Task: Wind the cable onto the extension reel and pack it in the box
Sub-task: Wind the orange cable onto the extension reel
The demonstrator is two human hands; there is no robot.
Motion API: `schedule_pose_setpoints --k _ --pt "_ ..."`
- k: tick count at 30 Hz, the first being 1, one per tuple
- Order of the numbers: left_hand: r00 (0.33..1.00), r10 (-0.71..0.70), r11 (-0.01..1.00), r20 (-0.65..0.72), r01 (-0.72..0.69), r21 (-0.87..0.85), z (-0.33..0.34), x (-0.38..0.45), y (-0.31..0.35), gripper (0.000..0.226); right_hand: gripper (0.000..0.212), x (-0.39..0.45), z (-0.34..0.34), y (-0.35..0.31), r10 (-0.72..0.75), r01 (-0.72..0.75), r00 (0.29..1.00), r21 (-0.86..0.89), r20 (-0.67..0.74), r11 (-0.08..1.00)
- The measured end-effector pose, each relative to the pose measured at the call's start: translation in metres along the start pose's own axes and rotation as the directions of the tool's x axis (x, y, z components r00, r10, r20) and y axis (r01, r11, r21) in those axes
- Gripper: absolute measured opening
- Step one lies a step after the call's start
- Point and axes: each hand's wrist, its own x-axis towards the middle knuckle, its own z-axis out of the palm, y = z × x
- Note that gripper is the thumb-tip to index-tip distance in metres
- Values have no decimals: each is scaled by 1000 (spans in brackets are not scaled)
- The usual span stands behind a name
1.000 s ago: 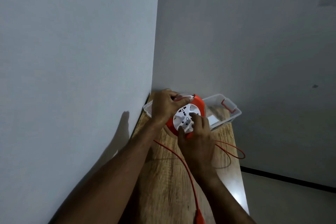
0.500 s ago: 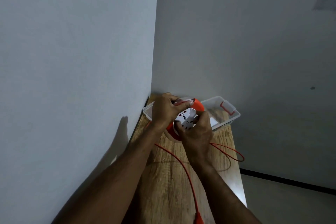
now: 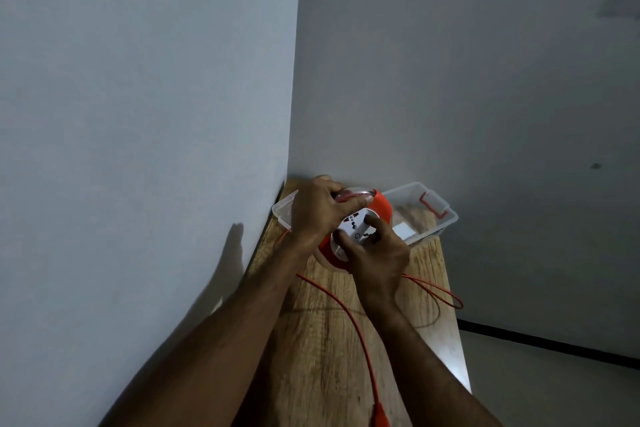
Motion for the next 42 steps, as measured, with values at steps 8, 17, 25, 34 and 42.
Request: schedule_pose_setpoints --k 8,17,25,34,42 --pt "992 115 992 -42 -113 54 13 -8 -1 65 75 23 15 -20 817 -667 290 717 499 -202" --pt "997 -21 999 -70 19 -33 4 -4 -6 50 38 8 -17 -41 741 -702 461 711 488 -32" --pt "996 -86 996 -37 85 -35 4 1 -2 38 56 -2 -14 -9 -85 123 989 -341 122 932" --pt "999 -16 1000 -47 16 -18 3 -2 -6 47 51 9 -2 -2 1 15 997 -197 83 980" --pt "995 62 998 -76 -62 8 8 -3 -3 67 88 19 18 -16 782 -747 609 430 135 507"
